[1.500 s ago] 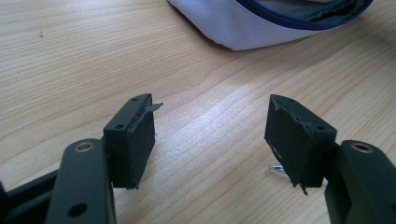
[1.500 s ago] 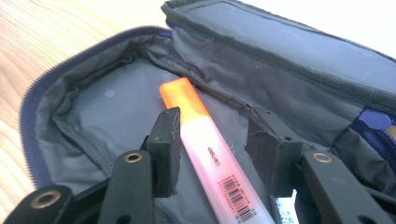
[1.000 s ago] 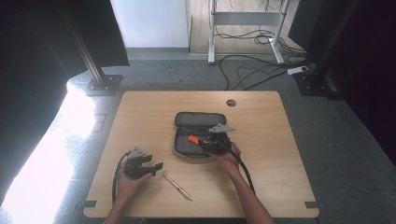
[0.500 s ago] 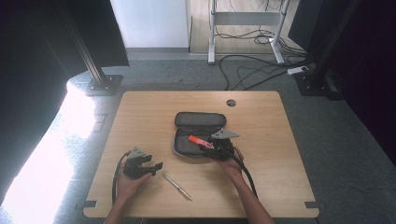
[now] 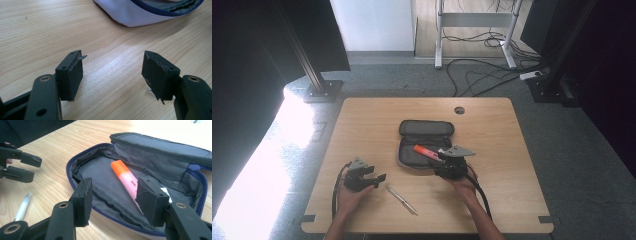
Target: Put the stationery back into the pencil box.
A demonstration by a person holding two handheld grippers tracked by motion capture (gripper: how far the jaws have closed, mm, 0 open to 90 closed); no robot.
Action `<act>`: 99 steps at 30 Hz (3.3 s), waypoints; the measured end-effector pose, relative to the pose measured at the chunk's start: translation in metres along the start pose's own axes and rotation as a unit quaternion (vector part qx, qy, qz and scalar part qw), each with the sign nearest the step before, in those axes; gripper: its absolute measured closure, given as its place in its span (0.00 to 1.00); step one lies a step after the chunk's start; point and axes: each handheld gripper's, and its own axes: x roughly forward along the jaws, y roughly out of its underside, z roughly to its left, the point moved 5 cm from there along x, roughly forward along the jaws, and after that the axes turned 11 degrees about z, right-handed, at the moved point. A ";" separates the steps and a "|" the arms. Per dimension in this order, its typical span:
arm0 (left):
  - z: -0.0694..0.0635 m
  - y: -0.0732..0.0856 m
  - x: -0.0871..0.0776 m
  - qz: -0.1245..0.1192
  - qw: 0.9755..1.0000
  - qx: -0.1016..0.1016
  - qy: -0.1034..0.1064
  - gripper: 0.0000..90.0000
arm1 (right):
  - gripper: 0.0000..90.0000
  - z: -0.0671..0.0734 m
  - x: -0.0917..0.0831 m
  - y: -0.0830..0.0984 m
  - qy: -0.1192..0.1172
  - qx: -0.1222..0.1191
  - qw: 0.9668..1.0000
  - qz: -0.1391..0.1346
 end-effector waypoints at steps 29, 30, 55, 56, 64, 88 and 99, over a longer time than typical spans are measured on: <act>0.000 -0.001 -0.003 -0.008 1.000 -0.004 0.005 0.37 | 0.52 0.039 -0.008 0.032 -0.032 -0.029 0.999 0.016; 0.000 -0.001 -0.003 -0.008 1.000 -0.003 0.004 0.37 | 0.52 0.039 -0.008 0.032 -0.032 -0.028 0.999 0.016; 0.000 -0.001 -0.002 -0.008 1.000 -0.002 0.006 0.37 | 0.53 0.077 0.000 0.037 -0.068 -0.037 0.997 0.025; 0.000 -0.001 -0.002 -0.008 1.000 -0.002 0.006 0.37 | 0.54 0.079 0.000 0.038 -0.069 -0.037 0.997 0.025; 0.000 -0.001 -0.003 -0.008 1.000 -0.002 0.005 0.37 | 0.55 0.094 0.004 0.038 -0.081 -0.044 0.995 0.026; 0.000 -0.002 -0.004 -0.008 1.000 -0.002 0.005 0.37 | 0.57 0.121 0.026 0.046 -0.085 -0.068 0.992 0.056; 0.001 -0.002 -0.003 -0.007 1.000 -0.002 0.005 0.37 | 0.58 0.131 0.035 0.049 -0.090 -0.082 0.989 0.079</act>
